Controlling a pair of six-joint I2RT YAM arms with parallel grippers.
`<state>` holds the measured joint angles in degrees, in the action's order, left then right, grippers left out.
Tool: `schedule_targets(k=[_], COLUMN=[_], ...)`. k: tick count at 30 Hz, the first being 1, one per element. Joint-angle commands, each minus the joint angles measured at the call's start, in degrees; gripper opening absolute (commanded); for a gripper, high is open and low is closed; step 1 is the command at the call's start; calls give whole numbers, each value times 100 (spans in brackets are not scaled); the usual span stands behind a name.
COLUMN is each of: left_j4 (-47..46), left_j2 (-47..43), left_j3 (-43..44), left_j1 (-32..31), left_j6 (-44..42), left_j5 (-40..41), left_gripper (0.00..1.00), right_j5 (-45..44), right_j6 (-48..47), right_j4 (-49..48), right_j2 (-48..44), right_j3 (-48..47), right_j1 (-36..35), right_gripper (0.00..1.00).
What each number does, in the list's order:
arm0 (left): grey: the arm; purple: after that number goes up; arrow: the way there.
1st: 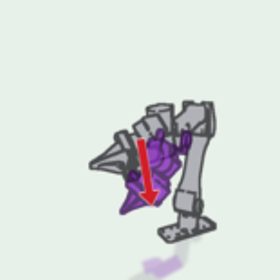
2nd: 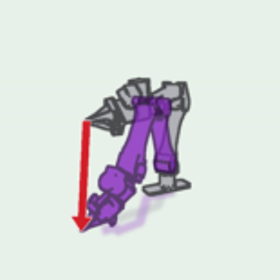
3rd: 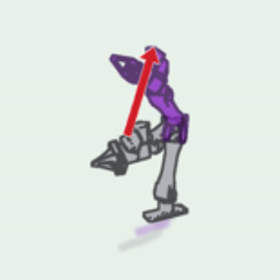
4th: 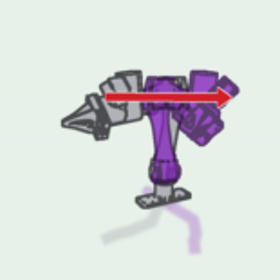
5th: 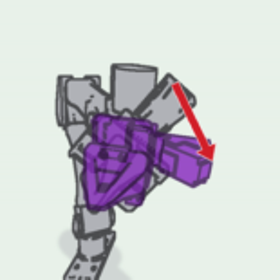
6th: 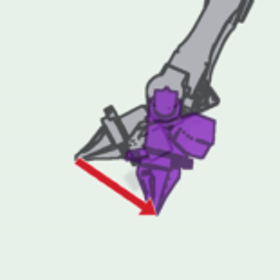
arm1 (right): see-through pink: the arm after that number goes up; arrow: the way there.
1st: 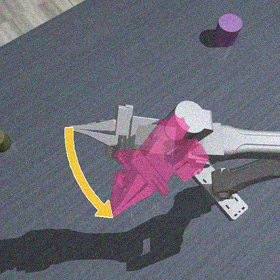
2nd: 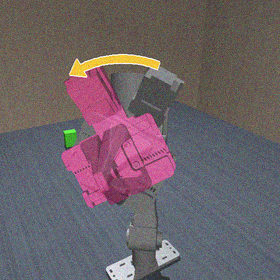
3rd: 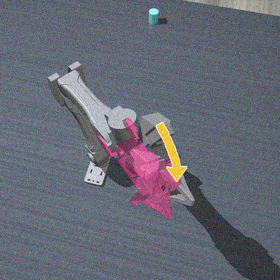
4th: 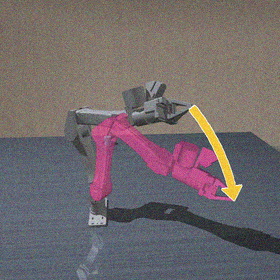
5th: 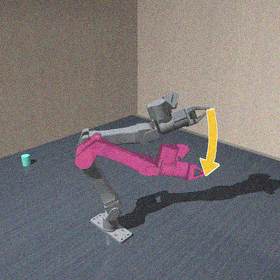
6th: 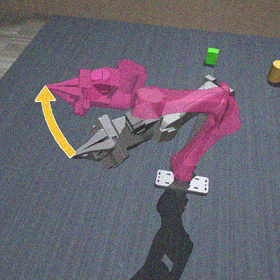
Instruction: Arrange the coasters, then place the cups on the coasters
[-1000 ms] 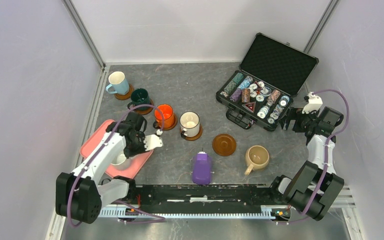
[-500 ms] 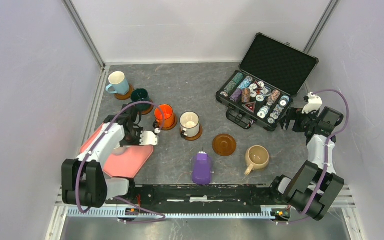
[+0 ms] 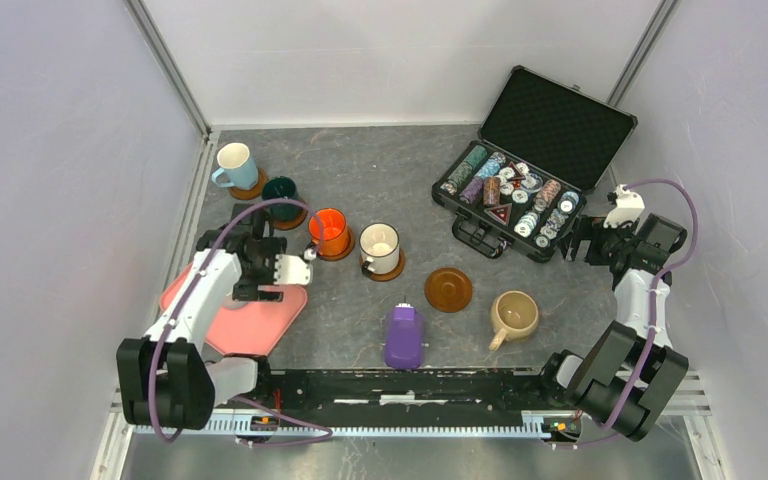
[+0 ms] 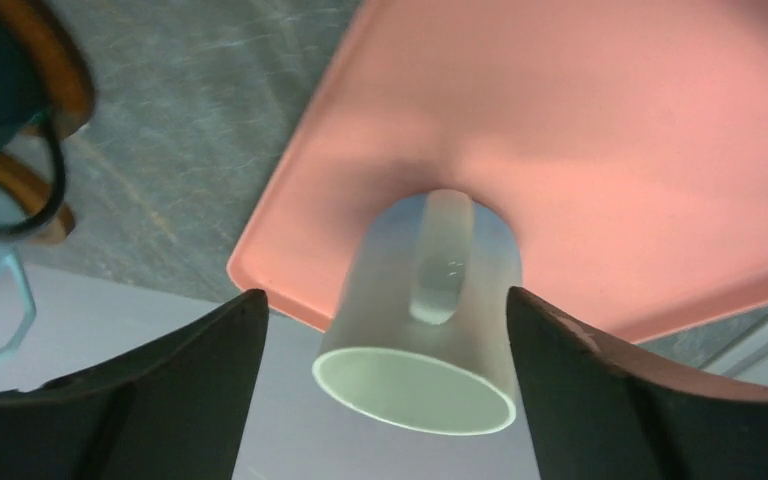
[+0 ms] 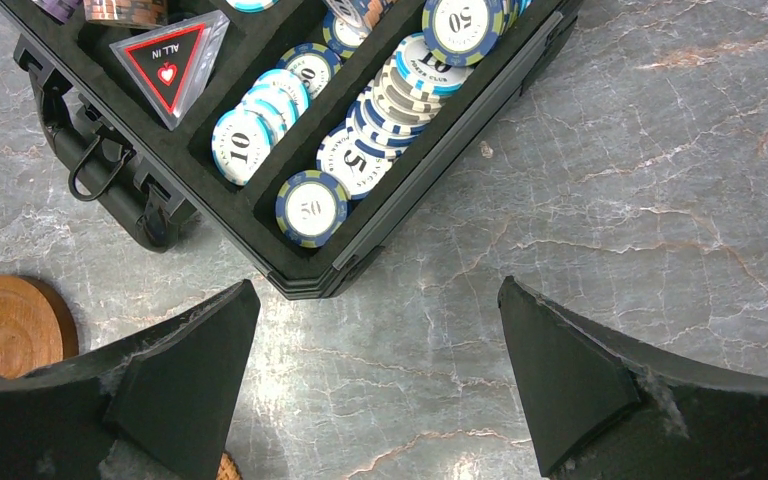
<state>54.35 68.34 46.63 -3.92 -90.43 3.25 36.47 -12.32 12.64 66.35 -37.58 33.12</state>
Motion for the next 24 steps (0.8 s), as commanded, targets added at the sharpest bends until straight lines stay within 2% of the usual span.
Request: schedule_targets(k=[1, 7, 9, 11, 13, 17, 20, 24], left_j4=[-37, -331, -357, -425, -438, -566, -849, -927], left_j2=[-367, -407, -247, -76, 82, 397, 571, 791], left_j3=[762, 1504, 1615, 1624, 1581, 1425, 1252, 1091], left_j1=[31, 32, 30, 27, 29, 31, 32, 32], left_j6=[1525, 4687, 5360, 5852, 6110, 6449, 6627, 6684], left_j5=[-602, -821, -722, -556, -516, -357, 35, 173], left_gripper=[100, 100, 100, 90, 72, 51, 45, 40], right_j5=[103, 183, 189, 185, 185, 182, 177, 168], right_j6=[-85, -60, -60, -64, -69, -69, -77, -96], right_j4=[-44, -51, -44, -42, -43, -33, -26, -16], right_j2=[0, 12, 9, -3, -8, -16, -20, -25], right_j3=[-3, -14, -12, -12, -3, -14, -12, -12], right_j1=[27, 27, 27, 27, 27, 27, 27, 27], right_gripper=[98, 98, 98, 98, 98, 98, 98, 98])
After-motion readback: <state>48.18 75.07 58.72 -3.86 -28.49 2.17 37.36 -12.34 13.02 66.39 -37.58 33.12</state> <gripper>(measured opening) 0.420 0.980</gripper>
